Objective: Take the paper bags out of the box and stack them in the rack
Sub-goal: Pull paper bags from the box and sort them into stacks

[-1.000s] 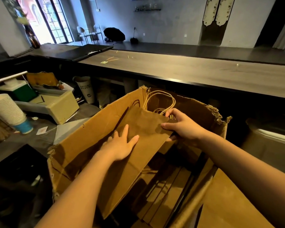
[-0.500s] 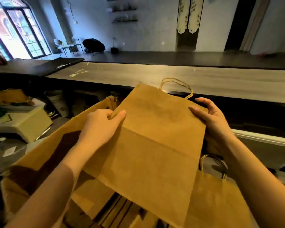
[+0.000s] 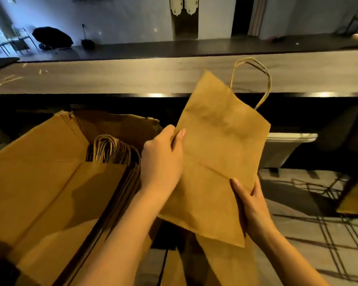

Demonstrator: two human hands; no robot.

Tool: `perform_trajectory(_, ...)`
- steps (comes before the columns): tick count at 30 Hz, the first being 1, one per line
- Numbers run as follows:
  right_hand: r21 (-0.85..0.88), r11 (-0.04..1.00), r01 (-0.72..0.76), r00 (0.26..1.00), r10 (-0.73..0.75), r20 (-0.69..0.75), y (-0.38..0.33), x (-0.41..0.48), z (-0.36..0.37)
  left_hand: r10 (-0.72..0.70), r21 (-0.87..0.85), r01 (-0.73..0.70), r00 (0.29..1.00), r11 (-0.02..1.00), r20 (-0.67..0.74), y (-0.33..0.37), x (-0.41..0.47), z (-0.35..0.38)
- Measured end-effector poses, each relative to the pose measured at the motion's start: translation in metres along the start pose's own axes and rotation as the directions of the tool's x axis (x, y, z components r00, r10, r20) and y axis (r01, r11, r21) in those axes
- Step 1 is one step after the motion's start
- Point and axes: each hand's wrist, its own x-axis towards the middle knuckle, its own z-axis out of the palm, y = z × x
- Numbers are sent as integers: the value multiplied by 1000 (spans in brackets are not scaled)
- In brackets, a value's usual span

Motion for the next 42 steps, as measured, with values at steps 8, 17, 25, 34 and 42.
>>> perform_trajectory(8, -335, 942, -12, 936, -108, -336, 68, -23, -53, -254, 253, 161, 883, 954, 394, -39, -91, 74)
perform_trajectory(17, -764, 634, -119, 961, -120, -249, 127, -54, -67, -583, 546, 246, 524, 801, 621, -83, -146, 96)
perform_trajectory(25, -850, 524, 48, 964, -246, -97, 96, -30, -60, -532, 493, 216, 471, 843, 703, -52, -115, 85)
perform_trajectory(34, -623, 510, 594, 780, -555, 289, -24, 16, 49, -170, 288, 33, 870, 957, 463, 12, -21, -1)
perform_trajectory(42, -569, 150, 808, 558, -501, 661, -82, 19, 193, -115, 325, 46, 974, 945, 194, -36, 33, -123)
